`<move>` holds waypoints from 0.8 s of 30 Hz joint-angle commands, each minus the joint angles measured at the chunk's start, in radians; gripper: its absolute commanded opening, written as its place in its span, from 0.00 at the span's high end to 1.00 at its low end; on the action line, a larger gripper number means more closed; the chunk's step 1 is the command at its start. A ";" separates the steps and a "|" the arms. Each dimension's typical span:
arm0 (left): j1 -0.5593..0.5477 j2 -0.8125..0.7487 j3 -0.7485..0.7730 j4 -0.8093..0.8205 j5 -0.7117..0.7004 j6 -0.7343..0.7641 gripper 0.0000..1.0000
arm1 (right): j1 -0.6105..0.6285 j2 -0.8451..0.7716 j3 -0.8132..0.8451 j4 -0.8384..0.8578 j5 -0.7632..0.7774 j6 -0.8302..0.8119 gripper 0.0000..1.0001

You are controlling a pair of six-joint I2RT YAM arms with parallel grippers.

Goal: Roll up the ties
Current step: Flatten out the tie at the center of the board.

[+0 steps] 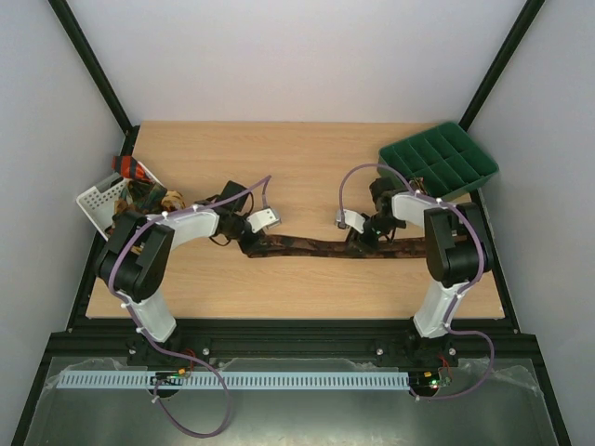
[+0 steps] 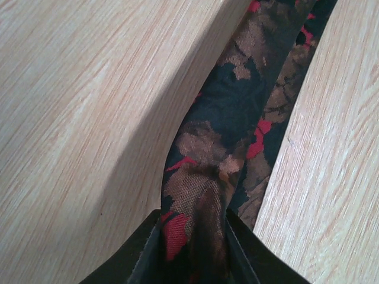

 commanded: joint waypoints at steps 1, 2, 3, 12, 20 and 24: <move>0.004 -0.017 -0.017 -0.055 -0.015 0.053 0.71 | 0.004 -0.018 -0.055 -0.092 0.054 -0.018 0.60; 0.004 -0.011 -0.013 -0.085 -0.006 0.082 0.67 | 0.003 -0.027 -0.066 -0.086 0.056 -0.021 0.60; 0.004 -0.010 -0.011 -0.112 0.003 0.111 0.64 | 0.004 -0.038 -0.078 -0.080 0.060 -0.022 0.60; -0.001 -0.048 -0.045 -0.129 -0.015 0.183 0.33 | 0.002 -0.093 -0.157 -0.059 0.110 -0.028 0.57; -0.058 -0.023 -0.074 -0.074 -0.081 0.215 0.36 | -0.087 -0.086 -0.190 -0.041 0.154 -0.041 0.58; -0.082 0.016 -0.037 -0.026 -0.104 0.178 0.42 | -0.144 -0.069 -0.180 -0.033 0.170 -0.052 0.58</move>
